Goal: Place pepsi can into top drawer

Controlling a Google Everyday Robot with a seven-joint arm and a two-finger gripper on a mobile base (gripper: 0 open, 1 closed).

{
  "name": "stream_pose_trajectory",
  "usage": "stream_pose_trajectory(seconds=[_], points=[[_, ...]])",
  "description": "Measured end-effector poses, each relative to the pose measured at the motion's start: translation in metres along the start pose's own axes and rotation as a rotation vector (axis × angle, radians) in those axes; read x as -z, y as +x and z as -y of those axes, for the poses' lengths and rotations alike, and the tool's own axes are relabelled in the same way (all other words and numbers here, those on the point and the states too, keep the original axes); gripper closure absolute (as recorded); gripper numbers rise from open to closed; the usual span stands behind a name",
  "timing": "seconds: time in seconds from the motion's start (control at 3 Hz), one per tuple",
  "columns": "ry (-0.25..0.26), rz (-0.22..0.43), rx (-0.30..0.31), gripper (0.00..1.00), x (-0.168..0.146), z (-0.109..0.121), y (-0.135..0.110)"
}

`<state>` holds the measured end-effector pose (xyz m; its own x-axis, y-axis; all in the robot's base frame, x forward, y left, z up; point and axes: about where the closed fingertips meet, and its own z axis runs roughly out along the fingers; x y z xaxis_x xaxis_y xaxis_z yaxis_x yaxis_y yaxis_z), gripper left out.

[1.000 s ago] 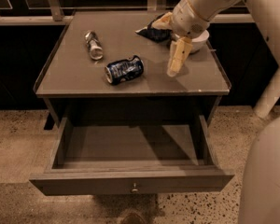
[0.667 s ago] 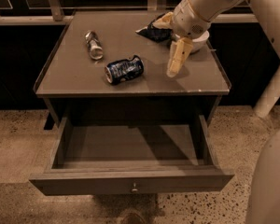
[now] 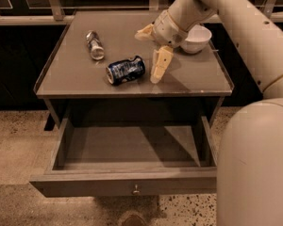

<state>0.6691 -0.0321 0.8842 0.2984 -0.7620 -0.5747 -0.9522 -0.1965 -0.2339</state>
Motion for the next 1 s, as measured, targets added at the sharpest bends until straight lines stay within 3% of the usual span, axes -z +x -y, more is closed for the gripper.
stream_pose_trajectory(seconds=[0.67, 1.0], points=[[-0.079, 0.080, 0.023, 0.00, -0.040, 0.014, -0.009], [-0.103, 0.098, 0.037, 0.19, -0.056, 0.020, -0.013]])
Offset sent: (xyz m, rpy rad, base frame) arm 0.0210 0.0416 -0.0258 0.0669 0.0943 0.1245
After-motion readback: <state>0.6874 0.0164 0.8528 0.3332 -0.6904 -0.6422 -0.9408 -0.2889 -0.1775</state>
